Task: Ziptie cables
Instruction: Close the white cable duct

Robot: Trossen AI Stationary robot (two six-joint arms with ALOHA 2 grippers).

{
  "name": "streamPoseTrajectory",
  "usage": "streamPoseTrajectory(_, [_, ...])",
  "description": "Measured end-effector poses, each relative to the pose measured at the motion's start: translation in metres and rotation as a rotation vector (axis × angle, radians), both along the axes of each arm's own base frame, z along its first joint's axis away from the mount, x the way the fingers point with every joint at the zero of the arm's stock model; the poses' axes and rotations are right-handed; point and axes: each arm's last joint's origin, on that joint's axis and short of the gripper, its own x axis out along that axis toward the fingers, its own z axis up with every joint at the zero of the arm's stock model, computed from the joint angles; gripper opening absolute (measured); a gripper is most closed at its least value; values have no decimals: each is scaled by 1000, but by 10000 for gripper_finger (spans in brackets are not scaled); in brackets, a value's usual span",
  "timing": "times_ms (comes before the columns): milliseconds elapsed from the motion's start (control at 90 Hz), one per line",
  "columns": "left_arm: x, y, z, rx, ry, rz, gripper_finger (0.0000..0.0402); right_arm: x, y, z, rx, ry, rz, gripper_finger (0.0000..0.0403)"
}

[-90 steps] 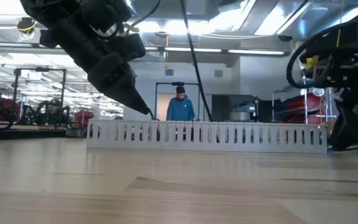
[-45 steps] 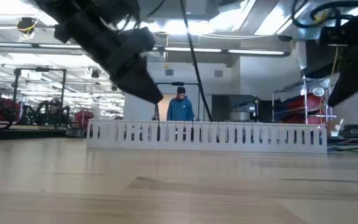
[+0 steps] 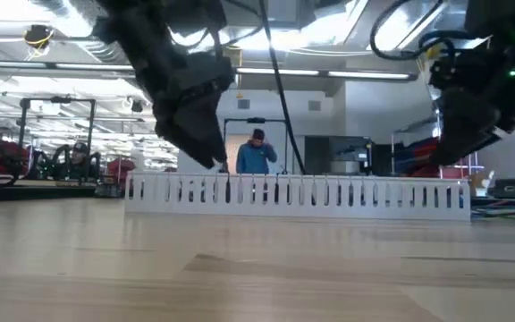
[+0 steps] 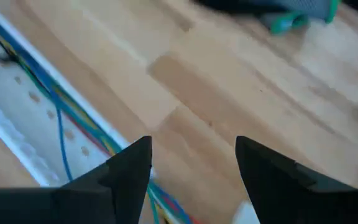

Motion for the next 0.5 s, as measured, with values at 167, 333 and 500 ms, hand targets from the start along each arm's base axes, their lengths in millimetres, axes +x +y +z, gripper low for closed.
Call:
streamPoseTrajectory(167, [1,2,4,-47,-10,77,237,0,-1,1,-49,4,10,220])
streamPoseTrajectory(333, [-2,5,1,-44,19,89,237,2,0,1,-37,-15,11,220])
streamPoseTrajectory(500, [-4,4,4,-4,30,37,237,3,3,4,54,37,67,220])
